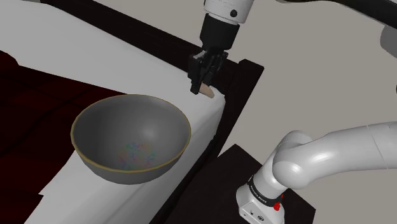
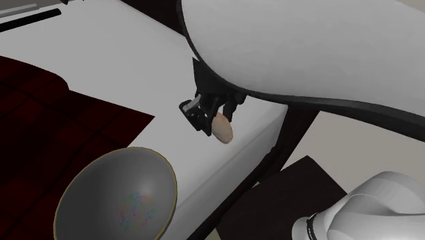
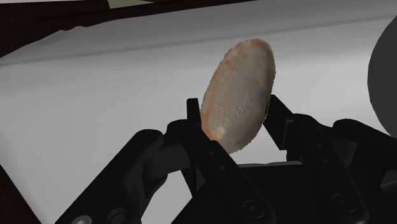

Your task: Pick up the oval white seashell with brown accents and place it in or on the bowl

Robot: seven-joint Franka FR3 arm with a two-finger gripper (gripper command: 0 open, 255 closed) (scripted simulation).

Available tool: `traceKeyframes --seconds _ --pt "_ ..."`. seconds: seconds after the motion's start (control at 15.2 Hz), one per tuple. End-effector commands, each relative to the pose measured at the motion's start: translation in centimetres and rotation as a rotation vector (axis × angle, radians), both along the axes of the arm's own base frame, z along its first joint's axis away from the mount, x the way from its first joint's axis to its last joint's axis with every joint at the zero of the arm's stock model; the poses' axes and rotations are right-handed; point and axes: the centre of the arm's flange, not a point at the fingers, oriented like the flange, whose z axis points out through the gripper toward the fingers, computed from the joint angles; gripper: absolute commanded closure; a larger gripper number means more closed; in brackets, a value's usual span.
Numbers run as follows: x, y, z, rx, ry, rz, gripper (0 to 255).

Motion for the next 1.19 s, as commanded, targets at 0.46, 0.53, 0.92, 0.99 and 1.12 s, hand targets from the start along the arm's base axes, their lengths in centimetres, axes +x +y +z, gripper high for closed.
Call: traceKeyframes --seconds 0.46,0.53,0.92,0.99,1.12 --pt "0.0 -0.1 4.7 0.0 0.0 0.0 255" --pt "0.0 -0.1 5.3 0.0 0.0 0.0 255" --pt "-0.3 1.2 7.5 0.0 0.0 0.0 255" --pt "-0.6 2.5 7.5 0.0 0.0 0.0 255" --pt "-1.1 5.1 7.5 0.0 0.0 0.0 255"
